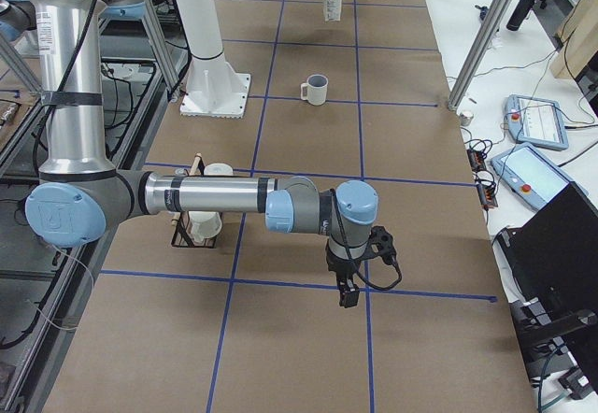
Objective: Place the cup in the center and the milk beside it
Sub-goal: 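Carry the Pascual milk carton with the left gripper toward the mug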
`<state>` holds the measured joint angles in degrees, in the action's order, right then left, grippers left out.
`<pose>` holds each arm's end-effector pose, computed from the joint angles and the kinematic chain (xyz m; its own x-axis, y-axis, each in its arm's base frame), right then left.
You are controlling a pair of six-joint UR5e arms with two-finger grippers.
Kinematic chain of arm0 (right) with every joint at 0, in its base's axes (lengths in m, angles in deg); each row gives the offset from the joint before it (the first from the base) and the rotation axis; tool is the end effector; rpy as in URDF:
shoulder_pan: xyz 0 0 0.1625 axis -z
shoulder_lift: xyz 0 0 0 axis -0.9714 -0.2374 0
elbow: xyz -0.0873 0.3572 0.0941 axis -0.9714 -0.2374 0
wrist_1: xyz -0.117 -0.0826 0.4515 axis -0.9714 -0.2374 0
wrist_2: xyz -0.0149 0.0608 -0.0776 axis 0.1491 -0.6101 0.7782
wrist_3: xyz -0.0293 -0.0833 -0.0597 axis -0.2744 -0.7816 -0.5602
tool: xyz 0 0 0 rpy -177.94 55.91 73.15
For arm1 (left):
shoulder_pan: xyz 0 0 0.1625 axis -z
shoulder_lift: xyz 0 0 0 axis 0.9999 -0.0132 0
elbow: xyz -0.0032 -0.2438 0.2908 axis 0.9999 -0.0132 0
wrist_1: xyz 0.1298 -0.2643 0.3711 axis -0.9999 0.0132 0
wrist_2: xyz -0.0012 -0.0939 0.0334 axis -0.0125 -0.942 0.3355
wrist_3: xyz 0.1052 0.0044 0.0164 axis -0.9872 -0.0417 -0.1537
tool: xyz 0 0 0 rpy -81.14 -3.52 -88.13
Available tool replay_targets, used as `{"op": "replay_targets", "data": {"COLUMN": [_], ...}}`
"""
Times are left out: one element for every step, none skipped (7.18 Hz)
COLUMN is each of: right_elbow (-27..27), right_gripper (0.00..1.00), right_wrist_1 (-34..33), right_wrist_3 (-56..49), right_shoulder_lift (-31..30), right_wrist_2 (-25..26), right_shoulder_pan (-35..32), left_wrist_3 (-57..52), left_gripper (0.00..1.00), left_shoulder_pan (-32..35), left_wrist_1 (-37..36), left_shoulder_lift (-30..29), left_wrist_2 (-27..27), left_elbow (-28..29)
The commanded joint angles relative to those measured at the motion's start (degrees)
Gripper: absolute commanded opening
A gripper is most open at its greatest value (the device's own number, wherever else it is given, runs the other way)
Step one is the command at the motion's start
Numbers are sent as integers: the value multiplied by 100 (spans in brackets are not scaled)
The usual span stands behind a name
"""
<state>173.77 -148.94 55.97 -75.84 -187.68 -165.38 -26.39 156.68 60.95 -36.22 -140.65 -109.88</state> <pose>0.0642 -0.5540 0.6193 0.7898 -0.2783 0.5466 0.2334 0.9605 0.1518 0.1439 -0.5106 0.3621 0.5395 0.0297 -0.8414 0.1965 0.9673 0.1601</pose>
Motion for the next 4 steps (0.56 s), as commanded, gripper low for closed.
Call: {"op": "replay_targets", "data": {"right_elbow": [-27,-27,-27,-36], "right_gripper": [100,100,100,100], "right_wrist_1": [0,0,0,0], "right_wrist_3": [0,0,0,0], "right_shoulder_lift": [-16,-16,-16,-16], "right_wrist_2": [-7,-7,-7,-7], "right_shoulder_pan": [0,0,0,0], "left_wrist_3": [574,1028,1520,1934], "left_gripper": [0,0,0,0], "left_shoulder_pan": [-632,-1305,-2104,-2756], "left_wrist_1": [-2105,-3091,-3649,-3994], "left_shoulder_lift": [-1616,-2433,-3129,-3823], "left_wrist_2": [466,1070,1703,2248], "left_elbow": [-491,-598,-512,-137]}}
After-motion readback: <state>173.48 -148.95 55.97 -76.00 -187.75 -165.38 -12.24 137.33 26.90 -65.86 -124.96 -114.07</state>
